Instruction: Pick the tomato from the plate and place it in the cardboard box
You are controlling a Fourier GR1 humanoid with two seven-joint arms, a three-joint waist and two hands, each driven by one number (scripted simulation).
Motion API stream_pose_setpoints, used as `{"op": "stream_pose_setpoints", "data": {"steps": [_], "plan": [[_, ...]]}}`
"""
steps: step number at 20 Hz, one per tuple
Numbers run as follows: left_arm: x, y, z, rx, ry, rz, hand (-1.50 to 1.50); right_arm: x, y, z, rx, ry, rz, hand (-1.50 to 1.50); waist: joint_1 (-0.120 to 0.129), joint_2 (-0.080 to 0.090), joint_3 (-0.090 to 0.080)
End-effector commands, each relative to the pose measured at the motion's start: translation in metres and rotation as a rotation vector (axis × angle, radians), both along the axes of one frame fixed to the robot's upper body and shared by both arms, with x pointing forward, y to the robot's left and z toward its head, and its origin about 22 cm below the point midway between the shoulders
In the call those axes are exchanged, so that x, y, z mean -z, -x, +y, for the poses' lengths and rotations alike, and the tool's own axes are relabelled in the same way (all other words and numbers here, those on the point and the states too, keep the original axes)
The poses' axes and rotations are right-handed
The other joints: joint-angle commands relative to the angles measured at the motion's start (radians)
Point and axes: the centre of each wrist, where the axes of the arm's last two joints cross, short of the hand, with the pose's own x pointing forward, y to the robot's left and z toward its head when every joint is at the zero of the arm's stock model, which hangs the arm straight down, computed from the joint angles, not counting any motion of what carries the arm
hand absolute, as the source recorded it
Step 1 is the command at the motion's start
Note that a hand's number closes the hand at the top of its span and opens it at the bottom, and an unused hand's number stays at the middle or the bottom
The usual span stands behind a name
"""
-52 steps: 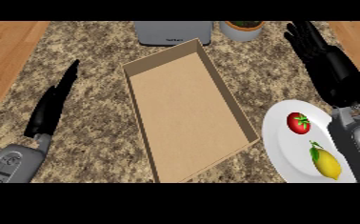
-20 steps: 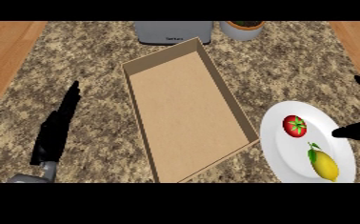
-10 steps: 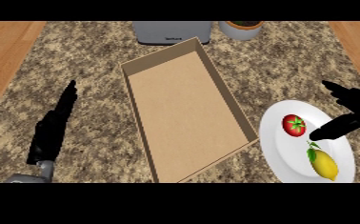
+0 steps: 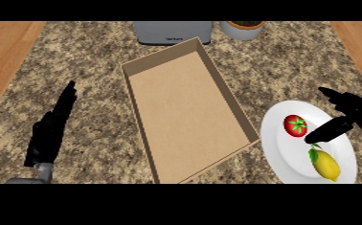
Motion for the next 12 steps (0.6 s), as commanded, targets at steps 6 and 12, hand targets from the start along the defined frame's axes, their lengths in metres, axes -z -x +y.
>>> {"op": "stream_pose_setpoints", "data": {"steps": [6, 12], "plan": [[-0.006, -0.001, 0.003, -0.013, -0.017, -0.024, 0.0, 0.032, 0.007, 0.015, 0.007, 0.01, 0.015, -1.5, 0.0, 0.0, 0.0], [-0.001, -0.017, -0.003, -0.005, 0.012, 0.008, 0.0, 0.039, 0.016, -0.005, -0.003, 0.019, 0.01, -1.5, -0.004, 0.001, 0.0]]}}
